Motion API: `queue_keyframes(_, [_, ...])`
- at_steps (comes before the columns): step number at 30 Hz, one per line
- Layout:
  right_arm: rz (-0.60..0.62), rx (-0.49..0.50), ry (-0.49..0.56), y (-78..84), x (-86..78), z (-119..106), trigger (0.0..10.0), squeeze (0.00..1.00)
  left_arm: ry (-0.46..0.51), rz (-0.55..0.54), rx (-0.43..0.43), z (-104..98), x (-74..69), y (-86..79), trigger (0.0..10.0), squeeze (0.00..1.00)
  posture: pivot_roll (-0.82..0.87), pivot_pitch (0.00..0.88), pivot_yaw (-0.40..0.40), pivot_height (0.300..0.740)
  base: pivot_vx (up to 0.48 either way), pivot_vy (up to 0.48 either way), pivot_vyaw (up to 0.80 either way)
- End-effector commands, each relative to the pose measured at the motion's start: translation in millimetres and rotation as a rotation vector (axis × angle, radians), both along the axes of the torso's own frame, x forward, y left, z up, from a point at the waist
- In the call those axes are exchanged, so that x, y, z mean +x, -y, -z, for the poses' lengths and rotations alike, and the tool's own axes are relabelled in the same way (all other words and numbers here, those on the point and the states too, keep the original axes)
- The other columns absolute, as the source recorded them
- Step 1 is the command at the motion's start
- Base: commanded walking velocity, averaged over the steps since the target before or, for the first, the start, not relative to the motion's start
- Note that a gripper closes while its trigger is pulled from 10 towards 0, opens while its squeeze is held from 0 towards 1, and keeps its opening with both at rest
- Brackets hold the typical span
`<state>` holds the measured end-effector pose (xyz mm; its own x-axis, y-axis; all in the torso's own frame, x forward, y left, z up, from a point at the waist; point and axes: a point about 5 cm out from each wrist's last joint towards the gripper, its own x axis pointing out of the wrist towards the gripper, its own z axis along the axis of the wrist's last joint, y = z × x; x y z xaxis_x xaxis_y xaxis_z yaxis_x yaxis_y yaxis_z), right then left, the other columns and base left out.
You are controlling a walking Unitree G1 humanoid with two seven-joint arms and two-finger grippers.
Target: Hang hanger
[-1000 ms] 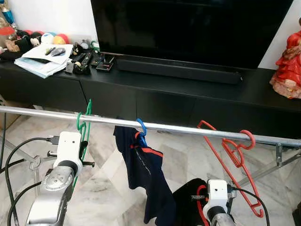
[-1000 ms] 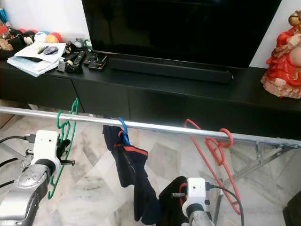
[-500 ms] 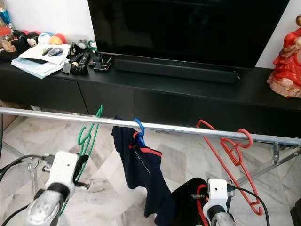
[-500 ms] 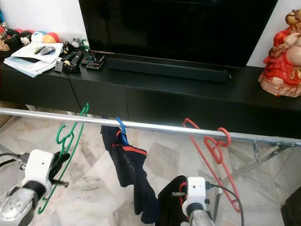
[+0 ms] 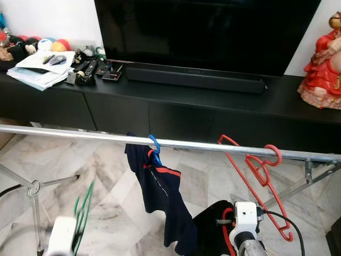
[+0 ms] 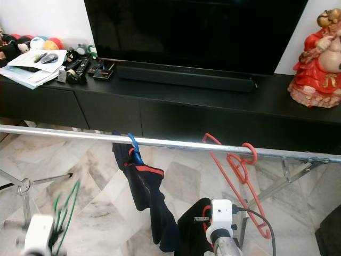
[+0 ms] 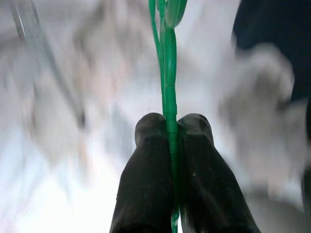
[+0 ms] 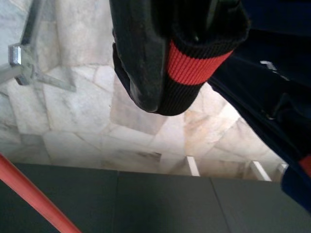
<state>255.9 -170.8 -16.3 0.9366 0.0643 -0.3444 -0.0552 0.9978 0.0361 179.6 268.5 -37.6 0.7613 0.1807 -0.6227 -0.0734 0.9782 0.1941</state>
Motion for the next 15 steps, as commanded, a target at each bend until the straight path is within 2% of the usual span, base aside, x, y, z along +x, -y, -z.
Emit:
queue_keyframes(1, [0.014, -0.004, 0.014, 2.0, 1.1, -2, 10.0, 0.0, -0.109, -0.008, 0.014, 17, -20.6, -2.8, 10.0, 0.0, 0.01, 0.091, -0.004, 0.74, 0.0, 0.0, 0.0])
queue_keyframes(5, [0.023, -0.009, 0.012, 4.1, 0.2, -1, 10.0, 0.0, -0.149, -0.051, 0.011, 22, -28.7, -7.8, 10.0, 0.0, 0.01, 0.087, -0.002, 0.74, 0.0, 0.0, 0.0])
queue_keyframes(9, [0.043, -0.01, 0.013, 6.8, -0.7, -1, 10.0, 0.0, -0.197, -0.005, 0.041, 28, -35.6, -8.2, 10.0, 0.0, 0.01, 0.078, 0.002, 0.74, 0.0, 0.0, 0.0])
queue_keyframes(15, [0.075, -0.015, 0.014, 11.0, -0.5, -1, 10.0, 0.0, -0.198, -0.01, 0.014, 34, -37.3, -4.2, 10.0, 0.0, 0.01, 0.073, -0.002, 0.74, 0.0, 0.0, 0.0])
